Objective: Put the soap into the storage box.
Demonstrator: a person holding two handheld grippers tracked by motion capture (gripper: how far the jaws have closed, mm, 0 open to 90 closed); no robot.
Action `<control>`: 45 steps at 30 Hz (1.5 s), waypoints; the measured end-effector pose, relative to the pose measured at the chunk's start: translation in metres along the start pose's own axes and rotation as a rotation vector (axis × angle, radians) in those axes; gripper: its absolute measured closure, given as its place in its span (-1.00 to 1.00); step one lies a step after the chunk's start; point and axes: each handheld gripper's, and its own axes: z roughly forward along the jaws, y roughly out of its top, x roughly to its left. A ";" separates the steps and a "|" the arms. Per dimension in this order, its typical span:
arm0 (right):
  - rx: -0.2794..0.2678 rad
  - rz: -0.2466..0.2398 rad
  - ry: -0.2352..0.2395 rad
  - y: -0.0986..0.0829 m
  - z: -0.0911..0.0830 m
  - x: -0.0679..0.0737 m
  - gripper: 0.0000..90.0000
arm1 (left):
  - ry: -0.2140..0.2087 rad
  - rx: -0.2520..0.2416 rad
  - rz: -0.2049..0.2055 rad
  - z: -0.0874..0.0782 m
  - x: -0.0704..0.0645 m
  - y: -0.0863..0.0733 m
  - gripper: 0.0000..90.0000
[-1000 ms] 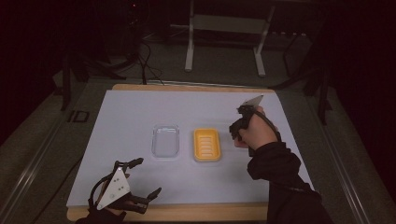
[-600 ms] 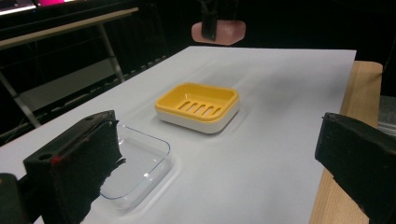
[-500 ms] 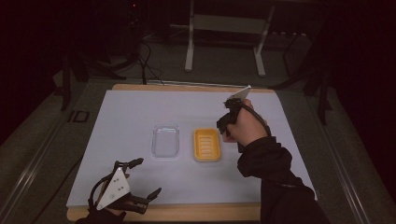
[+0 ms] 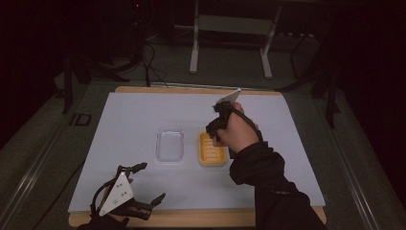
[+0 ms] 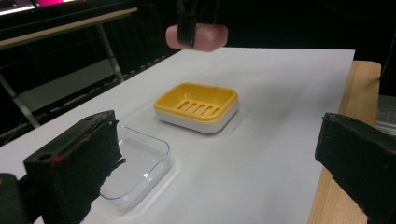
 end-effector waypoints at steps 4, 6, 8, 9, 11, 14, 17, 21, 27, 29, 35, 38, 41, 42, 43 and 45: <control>0.010 -0.004 0.016 -0.002 0.010 0.007 -0.17 | -0.002 -0.004 -0.001 0.000 0.000 0.000 -0.99; 0.017 -0.010 0.009 -0.003 0.016 0.010 -0.17 | -0.001 -0.001 -0.002 0.000 0.000 0.000 -0.99; 0.020 -0.012 0.010 -0.004 0.024 0.011 -0.17 | -0.002 -0.002 -0.001 0.000 0.000 0.000 -0.99; 0.034 -0.006 0.010 -0.004 0.028 0.011 -0.17 | -0.001 -0.002 -0.002 0.000 0.000 0.000 -0.99; 0.043 -0.011 0.001 -0.005 0.037 0.012 -0.17 | -0.002 0.000 0.000 0.000 0.000 0.000 -0.99; 0.062 -0.006 -0.004 -0.005 0.048 0.011 -0.17 | -0.003 -0.002 -0.002 -0.001 0.000 0.000 -0.99; 0.073 -0.004 -0.009 -0.006 0.056 0.010 -0.17 | -0.002 -0.001 0.000 -0.001 0.000 0.000 -0.99; 0.087 -0.001 -0.005 -0.007 0.072 0.009 -0.17 | -0.004 -0.001 0.000 -0.001 0.000 -0.001 -0.99; 0.106 0.002 -0.010 -0.008 0.089 0.009 -0.17 | -0.005 -0.003 -0.003 -0.002 0.001 -0.001 -0.99; 0.112 0.005 -0.011 -0.008 0.093 0.009 -0.17 | -0.005 -0.003 -0.002 -0.002 0.001 -0.001 -0.99; 0.103 0.012 -0.028 -0.007 0.101 0.006 -0.17 | -0.004 -0.003 -0.003 -0.002 0.001 -0.001 -0.99; 0.097 -0.003 -0.031 -0.006 0.099 0.008 -0.19 | -0.004 0.000 -0.002 -0.001 0.001 -0.001 -0.99; 0.107 -0.021 -0.034 -0.005 0.094 0.010 -0.26 | -0.003 0.001 -0.002 -0.001 0.001 -0.001 -0.99; 0.106 -0.025 -0.030 -0.005 0.093 0.010 -0.28 | -0.003 0.001 -0.002 -0.001 0.001 -0.001 -0.99; 0.093 -0.036 -0.029 -0.004 0.090 0.010 -0.31 | -0.003 0.001 -0.001 -0.001 0.001 -0.001 -0.99; 0.083 -0.044 -0.023 -0.004 0.085 0.009 -0.32 | -0.003 0.000 -0.002 -0.001 0.000 -0.001 -0.99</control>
